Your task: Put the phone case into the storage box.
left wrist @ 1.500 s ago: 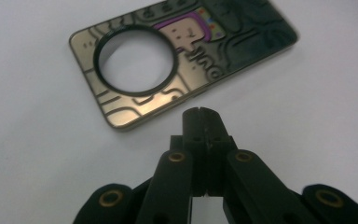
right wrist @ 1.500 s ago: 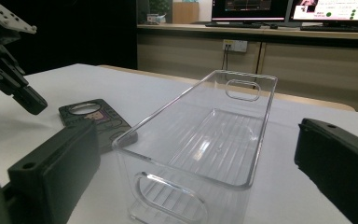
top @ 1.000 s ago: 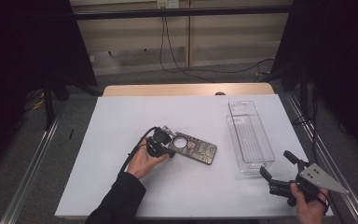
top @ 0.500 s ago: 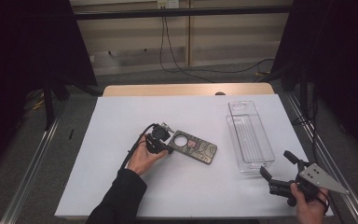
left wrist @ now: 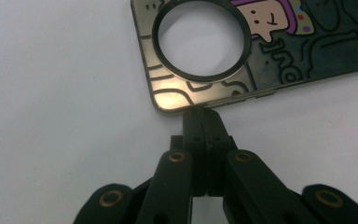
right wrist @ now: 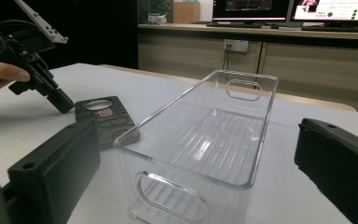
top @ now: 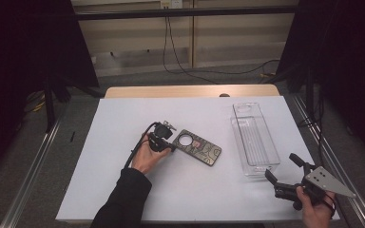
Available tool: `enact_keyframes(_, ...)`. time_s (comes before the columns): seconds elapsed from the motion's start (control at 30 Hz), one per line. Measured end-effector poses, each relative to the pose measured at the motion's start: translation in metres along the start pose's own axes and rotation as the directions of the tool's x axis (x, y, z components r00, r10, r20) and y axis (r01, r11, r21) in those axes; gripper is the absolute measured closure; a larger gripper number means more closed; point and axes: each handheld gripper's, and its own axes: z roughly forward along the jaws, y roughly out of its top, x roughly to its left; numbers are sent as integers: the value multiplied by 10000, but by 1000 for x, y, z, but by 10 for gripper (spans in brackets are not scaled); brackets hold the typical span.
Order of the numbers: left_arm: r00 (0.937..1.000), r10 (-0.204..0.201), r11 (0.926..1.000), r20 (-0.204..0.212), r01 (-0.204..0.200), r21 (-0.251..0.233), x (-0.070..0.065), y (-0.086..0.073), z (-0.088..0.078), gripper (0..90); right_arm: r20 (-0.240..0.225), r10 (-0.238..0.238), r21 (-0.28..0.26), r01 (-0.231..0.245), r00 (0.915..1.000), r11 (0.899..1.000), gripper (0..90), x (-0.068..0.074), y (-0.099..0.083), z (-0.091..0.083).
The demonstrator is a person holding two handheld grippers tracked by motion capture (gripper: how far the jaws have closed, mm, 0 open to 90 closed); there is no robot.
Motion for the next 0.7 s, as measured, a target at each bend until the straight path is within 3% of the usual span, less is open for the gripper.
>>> enact_keyframes(0.43, 9998, -193, 9998, -84, 192, -112, 8, 7, 4, 900, 18, -12, -3, 12, 10000, 10000, 0, 0, 0, -1)
enact_keyframes(0.7, 9986, -479, 9969, -217, 464, -633, 12, 7, 8, 900, 13, 12, 1, -12, 10000, 10000, 0, 0, 0, -2)
